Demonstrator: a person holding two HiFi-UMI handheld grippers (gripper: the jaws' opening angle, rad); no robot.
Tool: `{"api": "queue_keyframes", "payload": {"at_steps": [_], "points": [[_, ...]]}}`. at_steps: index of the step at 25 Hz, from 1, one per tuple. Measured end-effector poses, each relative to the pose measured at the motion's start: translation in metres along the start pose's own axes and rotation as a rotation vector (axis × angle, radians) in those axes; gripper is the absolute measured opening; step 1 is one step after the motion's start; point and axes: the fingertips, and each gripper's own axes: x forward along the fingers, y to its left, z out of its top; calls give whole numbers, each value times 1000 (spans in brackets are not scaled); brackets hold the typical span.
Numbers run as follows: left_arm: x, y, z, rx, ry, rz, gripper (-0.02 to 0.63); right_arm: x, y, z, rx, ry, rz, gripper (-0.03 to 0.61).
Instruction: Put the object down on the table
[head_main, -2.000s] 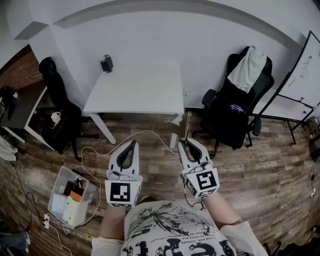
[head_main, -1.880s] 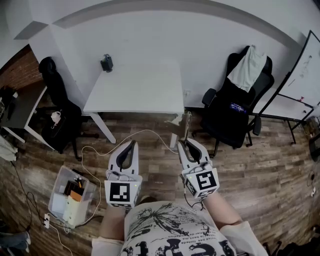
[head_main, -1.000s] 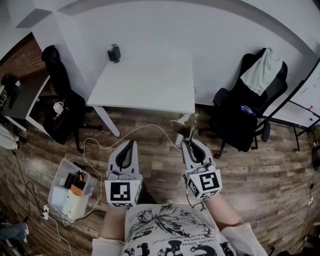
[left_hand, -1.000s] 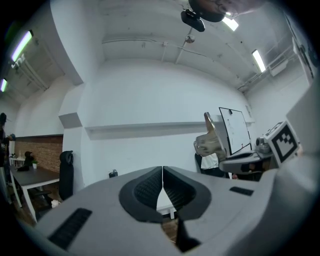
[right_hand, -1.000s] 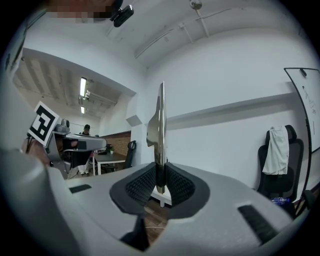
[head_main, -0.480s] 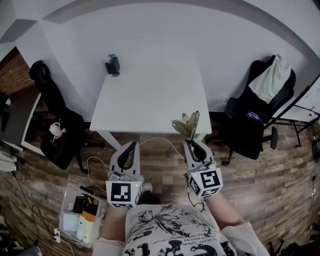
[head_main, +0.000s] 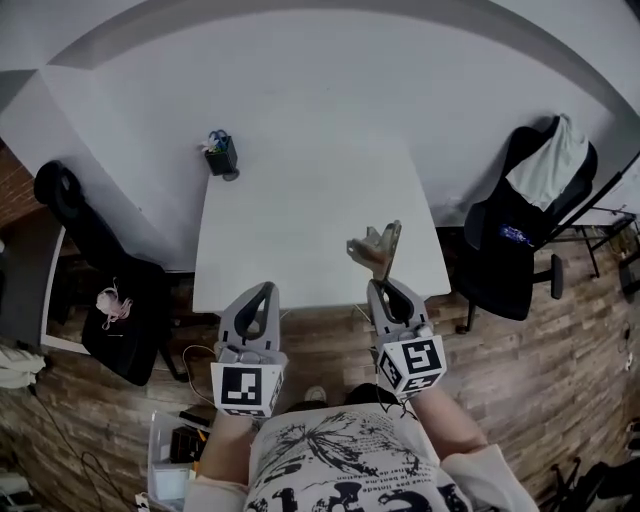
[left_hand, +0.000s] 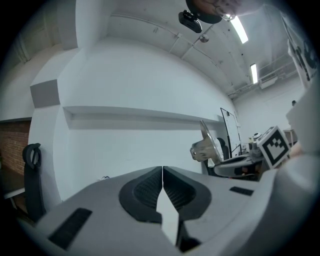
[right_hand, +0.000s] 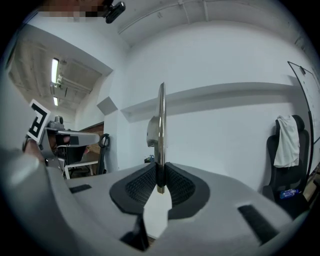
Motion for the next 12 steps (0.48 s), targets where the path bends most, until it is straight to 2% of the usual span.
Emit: {"api": "queue_keyframes", "payload": {"at_steps": [3, 6, 10, 12], "points": [[21, 13, -11, 4, -19, 5, 12, 24, -5, -5, -1, 23, 3, 51], [44, 25, -21, -1, -2, 8, 12, 54, -14, -8, 5, 33, 15, 51], [84, 37, -21, -2, 28, 42, 12, 97, -37, -12, 17, 43, 46, 51], [107, 42, -21, 6, 13, 59, 12, 120, -51, -11, 20, 49, 65, 51]]}}
